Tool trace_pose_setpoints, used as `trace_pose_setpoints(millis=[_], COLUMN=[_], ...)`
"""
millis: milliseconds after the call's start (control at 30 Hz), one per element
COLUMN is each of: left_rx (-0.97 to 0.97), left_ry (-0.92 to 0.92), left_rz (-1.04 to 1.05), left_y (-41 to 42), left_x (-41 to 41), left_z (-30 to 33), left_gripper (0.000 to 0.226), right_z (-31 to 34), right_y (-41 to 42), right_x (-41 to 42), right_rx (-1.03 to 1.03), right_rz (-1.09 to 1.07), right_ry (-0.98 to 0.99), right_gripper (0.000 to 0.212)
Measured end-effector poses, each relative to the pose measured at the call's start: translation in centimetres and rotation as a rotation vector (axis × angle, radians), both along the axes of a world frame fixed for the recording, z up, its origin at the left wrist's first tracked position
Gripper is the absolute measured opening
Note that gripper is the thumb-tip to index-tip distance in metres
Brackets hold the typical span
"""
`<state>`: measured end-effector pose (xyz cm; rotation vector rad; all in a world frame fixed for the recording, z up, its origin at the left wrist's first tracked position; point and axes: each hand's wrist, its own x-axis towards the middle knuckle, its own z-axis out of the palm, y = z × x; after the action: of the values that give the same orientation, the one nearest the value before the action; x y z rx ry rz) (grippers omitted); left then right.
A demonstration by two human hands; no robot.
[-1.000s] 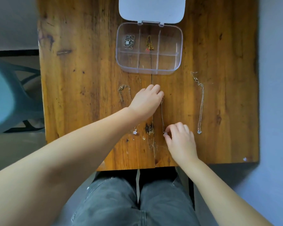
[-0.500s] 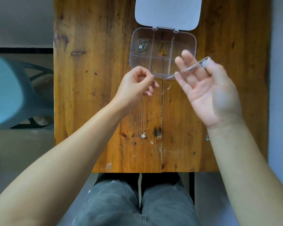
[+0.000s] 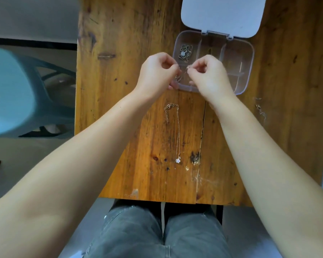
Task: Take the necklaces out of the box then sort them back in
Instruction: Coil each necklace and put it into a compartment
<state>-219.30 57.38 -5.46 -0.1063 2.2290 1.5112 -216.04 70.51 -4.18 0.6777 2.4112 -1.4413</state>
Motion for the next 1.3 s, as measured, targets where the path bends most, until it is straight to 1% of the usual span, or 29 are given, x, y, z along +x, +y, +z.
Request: trace_pose_setpoints(millis=[33,67,100,167,233,300,400,467,500,567,700,767,833,900,1000,1033,1067,1100,1167,1200,1233,1267,1300], left_rx=[-0.019,-0.036,-0.056,-0.111,-0.176,-0.205,-0.169,-0.140,-0.151,-0.236,-0.562,-0.693,-0.752,-0.792,-0.829,-0.820,-0.764,-0.646,-0.335,-0.163,0.019,0.188,0.321], left_ry=[0.023,0.045,0.067,0.105,0.153,0.218,0.289,0.309,0.325,0.392,0.550,0.622,0.727,0.840,0.953,0.934,0.855,0.733,0.434,0.284,0.136,0.007,-0.085], left_rz=[-0.021,-0.035,-0.041,-0.050,-0.080,-0.140,-0.339,-0.533,-0.618,-0.718,-0.841,-0.907,-0.966,-1.066,-1.206,-1.228,-1.214,-1.137,-0.842,-0.662,-0.489,-0.347,-0.243], left_y=[-0.1,-0.1,-0.2,-0.3,0.2,1.9,6.4,10.0,11.8,15.1,19.3,20.0,20.3,20.4,20.5,20.5,20.4,20.1,19.3,18.7,18.0,17.2,16.4], left_x=[0.1,0.3,0.5,0.8,1.3,2.3,5.0,7.3,8.3,10.0,11.2,10.7,10.1,9.5,8.8,8.7,8.6,8.7,9.2,9.5,9.7,9.8,9.8], left_z=[0.0,0.1,0.2,0.5,0.9,1.5,1.9,1.3,0.8,-0.5,-3.4,-4.3,-4.6,-4.5,-4.3,-4.2,-3.9,-3.4,-2.1,-1.2,-0.2,0.7,1.5], left_gripper=[0.012,0.012,0.012,0.013,0.014,0.013,0.013,0.015,0.018,0.027,0.050,0.048,0.040,0.034,0.035,0.033,0.028,0.021,0.010,0.008,0.009,0.012,0.014], right_z=[-0.1,-0.1,-0.1,0.3,0.6,0.6,-0.3,-1.1,-1.6,-2.5,-3.8,-4.2,-4.5,-4.5,-4.2,-3.9,-3.5,-2.9,-1.4,-0.3,0.8,1.8,2.7], right_y=[0.1,0.4,0.8,2.2,4.4,7.0,11.0,13.0,13.6,13.9,12.0,11.1,10.9,11.2,12.2,12.7,13.2,13.8,14.7,14.9,15.0,15.0,15.0], right_x=[0.1,0.3,0.6,1.6,3.5,6.4,12.0,16.2,18.2,21.7,25.1,25.6,25.7,25.5,25.2,25.0,24.7,24.4,23.4,22.7,21.7,20.5,19.3], right_rx=[0.093,0.131,0.124,0.075,0.107,0.162,0.228,0.287,0.318,0.380,0.430,0.459,0.461,0.449,0.415,0.383,0.333,0.274,0.112,-0.039,-0.258,-0.500,-0.719], right_rz=[0.054,0.078,0.069,-0.011,-0.077,-0.131,-0.245,-0.283,-0.263,-0.171,-0.065,-0.032,-0.031,-0.011,0.045,0.036,0.003,-0.057,-0.253,-0.394,-0.538,-0.644,-0.705], right_ry=[0.034,0.055,0.067,0.081,0.089,0.057,-0.069,-0.178,-0.233,-0.306,-0.300,-0.258,-0.223,-0.213,-0.221,-0.219,-0.206,-0.179,-0.089,-0.016,0.075,0.177,0.271], right_gripper=[0.006,0.008,0.010,0.013,0.016,0.020,0.028,0.024,0.019,0.014,0.029,0.027,0.017,0.012,0.016,0.017,0.016,0.012,0.008,0.009,0.011,0.012,0.013])
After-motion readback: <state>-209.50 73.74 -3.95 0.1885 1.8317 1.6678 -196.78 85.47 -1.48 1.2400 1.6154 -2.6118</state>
